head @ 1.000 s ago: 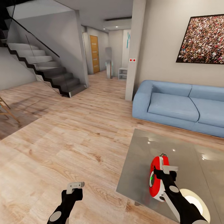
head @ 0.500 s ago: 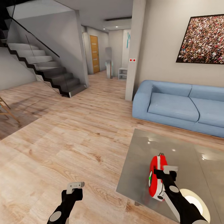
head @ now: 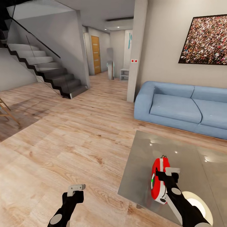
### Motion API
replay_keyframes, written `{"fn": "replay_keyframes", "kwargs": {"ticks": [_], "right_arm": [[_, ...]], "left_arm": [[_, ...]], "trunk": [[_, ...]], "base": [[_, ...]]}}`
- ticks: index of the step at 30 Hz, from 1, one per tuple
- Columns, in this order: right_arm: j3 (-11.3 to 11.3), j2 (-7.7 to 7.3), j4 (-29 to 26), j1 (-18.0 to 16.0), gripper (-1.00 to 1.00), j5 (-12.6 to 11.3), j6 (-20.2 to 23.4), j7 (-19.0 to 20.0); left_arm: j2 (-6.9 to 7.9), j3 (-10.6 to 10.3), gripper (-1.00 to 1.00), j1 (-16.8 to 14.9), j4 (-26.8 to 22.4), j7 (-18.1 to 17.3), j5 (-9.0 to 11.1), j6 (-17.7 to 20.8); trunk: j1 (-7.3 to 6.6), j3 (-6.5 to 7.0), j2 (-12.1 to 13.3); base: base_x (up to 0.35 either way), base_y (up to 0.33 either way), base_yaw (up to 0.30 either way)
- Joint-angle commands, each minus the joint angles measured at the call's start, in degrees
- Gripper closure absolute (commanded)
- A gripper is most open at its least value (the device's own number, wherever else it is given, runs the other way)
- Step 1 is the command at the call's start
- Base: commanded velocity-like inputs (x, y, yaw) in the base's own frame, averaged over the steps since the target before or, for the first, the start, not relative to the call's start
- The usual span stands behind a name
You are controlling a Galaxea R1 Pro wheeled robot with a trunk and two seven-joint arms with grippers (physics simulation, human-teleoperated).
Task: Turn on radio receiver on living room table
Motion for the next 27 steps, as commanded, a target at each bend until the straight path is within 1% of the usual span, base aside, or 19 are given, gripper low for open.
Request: {"fn": "replay_keyframes", "kwargs": {"ticks": [1,20,23,27], "right_arm": [[0.0,0.00,-0.1,0.0,-1.00,0.0,0.0,0.0],[0.0,0.08,-0.2,0.0,-1.00,0.0,0.0,0.0],[0.0,0.10,-0.2,0.0,-1.00,0.0,0.0,0.0],[0.0,0.16,-0.2,0.0,-1.00,0.0,0.0,0.0]], "left_arm": [[0.00,0.1,1.00,0.0,-0.1,0.0,0.0,0.0],[0.00,0.4,1.00,0.0,-0.4,0.1,-0.1,0.0],[0.00,0.3,1.00,0.0,-0.3,0.2,-0.1,0.0],[0.00,0.2,1.00,0.0,-0.3,0.2,-0.1,0.2]], "trunk": [[0.00,0.00,0.0],[0.00,0.00,0.0],[0.00,0.00,0.0],[0.00,0.00,0.0]], "base": [[0.000,0.000,0.000],[-0.002,0.000,0.000],[-0.163,0.000,0.000],[-0.313,0.000,0.000]]}}
